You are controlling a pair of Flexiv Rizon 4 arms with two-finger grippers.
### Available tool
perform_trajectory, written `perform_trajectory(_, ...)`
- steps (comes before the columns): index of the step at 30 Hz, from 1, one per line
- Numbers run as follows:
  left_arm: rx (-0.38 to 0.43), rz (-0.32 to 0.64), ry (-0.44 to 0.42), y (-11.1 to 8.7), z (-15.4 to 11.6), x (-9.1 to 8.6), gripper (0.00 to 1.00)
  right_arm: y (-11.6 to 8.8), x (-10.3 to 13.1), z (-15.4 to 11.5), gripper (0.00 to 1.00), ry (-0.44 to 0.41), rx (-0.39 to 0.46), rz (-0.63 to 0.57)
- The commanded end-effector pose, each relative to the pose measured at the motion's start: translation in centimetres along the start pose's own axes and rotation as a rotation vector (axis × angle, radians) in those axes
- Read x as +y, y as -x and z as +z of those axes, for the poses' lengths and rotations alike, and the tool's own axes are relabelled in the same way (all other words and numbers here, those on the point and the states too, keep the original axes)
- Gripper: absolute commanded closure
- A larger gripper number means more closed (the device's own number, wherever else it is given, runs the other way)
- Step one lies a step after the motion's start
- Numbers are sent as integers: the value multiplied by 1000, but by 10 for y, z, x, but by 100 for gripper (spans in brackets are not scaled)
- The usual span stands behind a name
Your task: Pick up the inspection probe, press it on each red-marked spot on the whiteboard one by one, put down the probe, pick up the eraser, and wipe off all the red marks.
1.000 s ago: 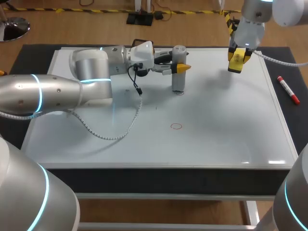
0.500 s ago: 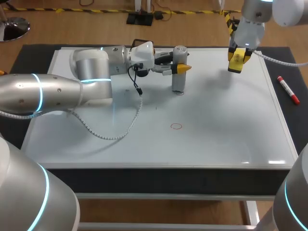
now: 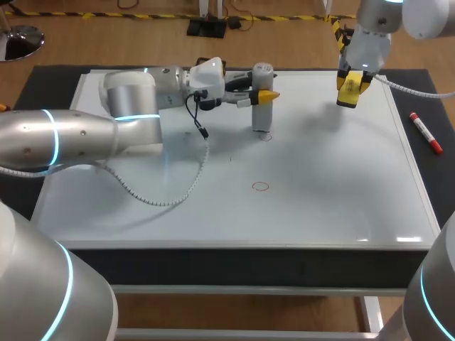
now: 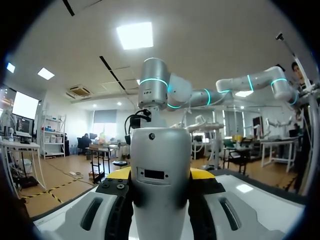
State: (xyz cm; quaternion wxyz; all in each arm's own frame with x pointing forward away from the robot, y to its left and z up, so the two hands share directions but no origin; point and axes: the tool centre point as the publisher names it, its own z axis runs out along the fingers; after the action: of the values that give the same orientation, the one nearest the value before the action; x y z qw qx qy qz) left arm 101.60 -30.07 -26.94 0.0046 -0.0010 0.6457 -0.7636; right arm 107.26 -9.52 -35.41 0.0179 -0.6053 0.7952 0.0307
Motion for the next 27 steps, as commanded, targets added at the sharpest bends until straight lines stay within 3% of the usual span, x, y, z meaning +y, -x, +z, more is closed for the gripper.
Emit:
perform_trajectory(1,-35,12,15,-13,-24,-15,100,-1,-1,-1,100,2,3,-3)
perform_trajectory(10,-120,20,-13,-36,-85,-28,100,-1,-1,-1,100,2,3,-3)
perform_trajectory(27,-264,65,23,-86,-204,-53,100,-1,-1,-1,100,2,3,-3)
